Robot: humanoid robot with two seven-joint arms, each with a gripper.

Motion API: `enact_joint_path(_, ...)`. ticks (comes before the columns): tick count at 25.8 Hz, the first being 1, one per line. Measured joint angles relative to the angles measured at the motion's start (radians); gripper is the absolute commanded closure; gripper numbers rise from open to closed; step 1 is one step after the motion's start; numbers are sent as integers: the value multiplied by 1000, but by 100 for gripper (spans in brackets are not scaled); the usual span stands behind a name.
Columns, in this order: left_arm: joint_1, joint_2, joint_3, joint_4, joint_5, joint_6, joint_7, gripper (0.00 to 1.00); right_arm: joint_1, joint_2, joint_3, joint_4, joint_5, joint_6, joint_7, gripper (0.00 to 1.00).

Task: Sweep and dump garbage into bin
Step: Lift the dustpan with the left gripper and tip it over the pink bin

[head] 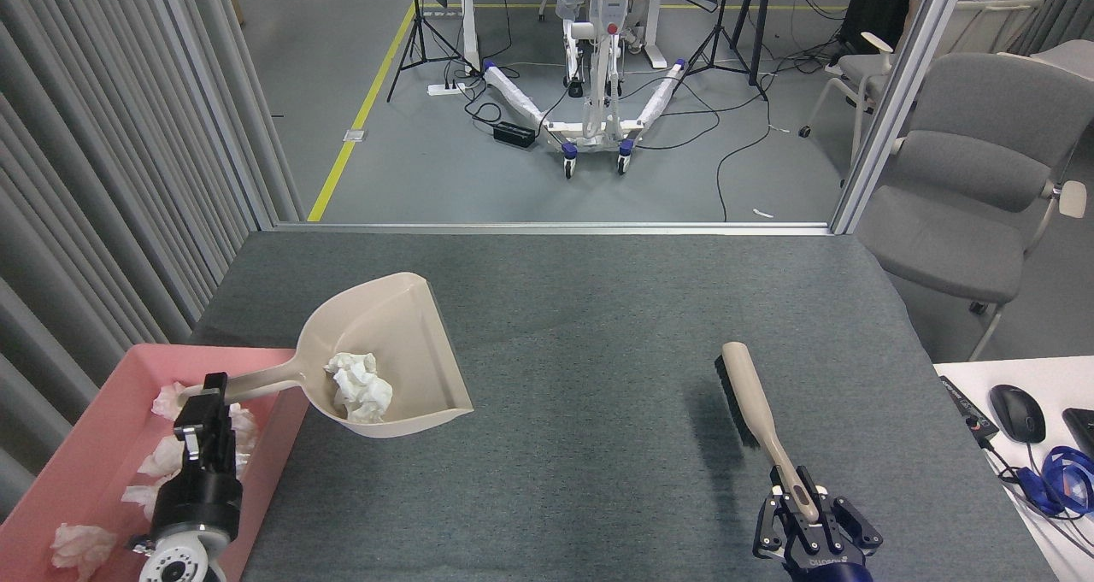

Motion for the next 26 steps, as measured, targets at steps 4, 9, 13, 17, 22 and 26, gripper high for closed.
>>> enact_joint_path(4,49,86,58,-3,26,-5,-3,98,2,3,-2,13,-1,0,-15,100)
enact_joint_path(9,164,177,206,-5,36,-20,-12,98,3,10,-3,31,-2,2,-19,100)
enact_joint_path(13,240,236,333,6,38,-26,-48,98,4,16,0,40,-2,2,-21,100)
enact_joint_path(17,304,288,444,35,38,-27,-76,98,4,23,3,45,-8,5,-23,76)
enact_joint_path(22,339,359,497,63,-71,-93,-93,100,5,26,4,48,-17,37,-25,30)
enact_joint_path(26,345,381,545,62,-247,-141,-103,100,5,27,6,49,-18,58,-25,20)
